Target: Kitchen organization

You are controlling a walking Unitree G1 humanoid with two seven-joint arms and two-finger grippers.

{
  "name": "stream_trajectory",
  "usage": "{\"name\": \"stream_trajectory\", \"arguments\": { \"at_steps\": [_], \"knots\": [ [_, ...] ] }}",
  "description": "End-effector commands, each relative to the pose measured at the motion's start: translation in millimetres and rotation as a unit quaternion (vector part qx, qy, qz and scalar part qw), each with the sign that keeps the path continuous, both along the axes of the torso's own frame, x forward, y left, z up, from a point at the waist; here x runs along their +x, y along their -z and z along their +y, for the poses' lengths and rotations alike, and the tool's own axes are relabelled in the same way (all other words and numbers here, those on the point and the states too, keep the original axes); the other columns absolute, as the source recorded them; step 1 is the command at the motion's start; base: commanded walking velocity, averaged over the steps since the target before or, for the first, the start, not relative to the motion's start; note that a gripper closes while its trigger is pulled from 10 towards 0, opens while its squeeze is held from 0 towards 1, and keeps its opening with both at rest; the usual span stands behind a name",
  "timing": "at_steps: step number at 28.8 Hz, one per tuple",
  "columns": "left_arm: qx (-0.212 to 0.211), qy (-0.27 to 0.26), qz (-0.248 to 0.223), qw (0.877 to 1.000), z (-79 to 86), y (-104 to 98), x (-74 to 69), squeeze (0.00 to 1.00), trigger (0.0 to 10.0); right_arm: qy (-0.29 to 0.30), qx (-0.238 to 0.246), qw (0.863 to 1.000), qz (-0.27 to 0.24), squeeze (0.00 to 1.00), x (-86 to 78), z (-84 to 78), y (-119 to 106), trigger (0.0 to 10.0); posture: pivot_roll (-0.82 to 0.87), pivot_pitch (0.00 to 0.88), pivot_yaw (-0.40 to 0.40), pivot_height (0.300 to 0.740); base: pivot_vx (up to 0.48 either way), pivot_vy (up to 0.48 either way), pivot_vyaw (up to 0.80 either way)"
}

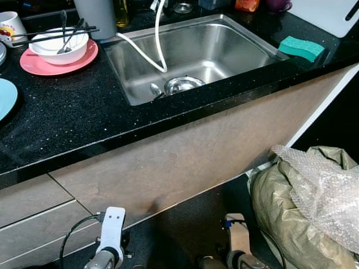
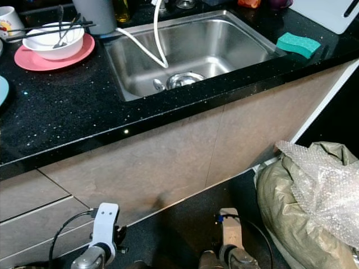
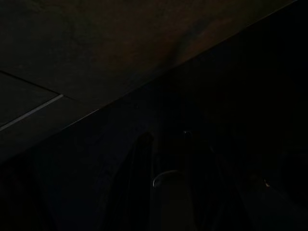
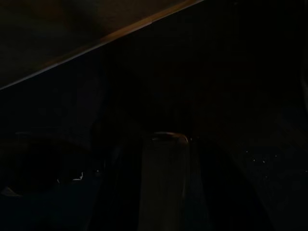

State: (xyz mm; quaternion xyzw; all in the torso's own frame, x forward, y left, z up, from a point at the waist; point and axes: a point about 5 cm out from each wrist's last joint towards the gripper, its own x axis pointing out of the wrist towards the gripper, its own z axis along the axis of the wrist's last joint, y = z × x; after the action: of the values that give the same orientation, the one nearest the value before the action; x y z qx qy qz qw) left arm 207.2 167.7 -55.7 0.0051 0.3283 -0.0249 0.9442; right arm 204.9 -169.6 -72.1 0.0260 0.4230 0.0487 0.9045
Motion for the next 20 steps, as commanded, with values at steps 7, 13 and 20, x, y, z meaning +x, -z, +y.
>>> {"name": "stream_trajectory", "arguments": {
  "at_steps": [7,13,20],
  "knots": [
    [-0.001,-0.006,0.018,1.0,0.6,5.8,-6.8,0.0,10.0,-0.004,-0.001,1.0,0.007,0.0,-2.3,1.7,1.8,10.0,0.01,0.161,-0.002,0.74,0.0,0.0,0.0],
    [-0.001,-0.007,0.018,1.0,0.9,5.5,-6.1,0.0,10.0,-0.006,-0.001,1.0,0.007,0.0,-2.1,2.3,1.7,10.0,0.01,0.161,-0.002,0.74,0.0,0.0,0.0],
    [-0.001,-0.006,0.018,1.0,1.1,5.3,-5.6,0.0,10.0,-0.005,-0.001,1.0,0.007,0.0,-2.2,2.6,1.9,10.0,0.01,0.159,0.002,0.74,0.0,0.0,0.0]
  ]
}}
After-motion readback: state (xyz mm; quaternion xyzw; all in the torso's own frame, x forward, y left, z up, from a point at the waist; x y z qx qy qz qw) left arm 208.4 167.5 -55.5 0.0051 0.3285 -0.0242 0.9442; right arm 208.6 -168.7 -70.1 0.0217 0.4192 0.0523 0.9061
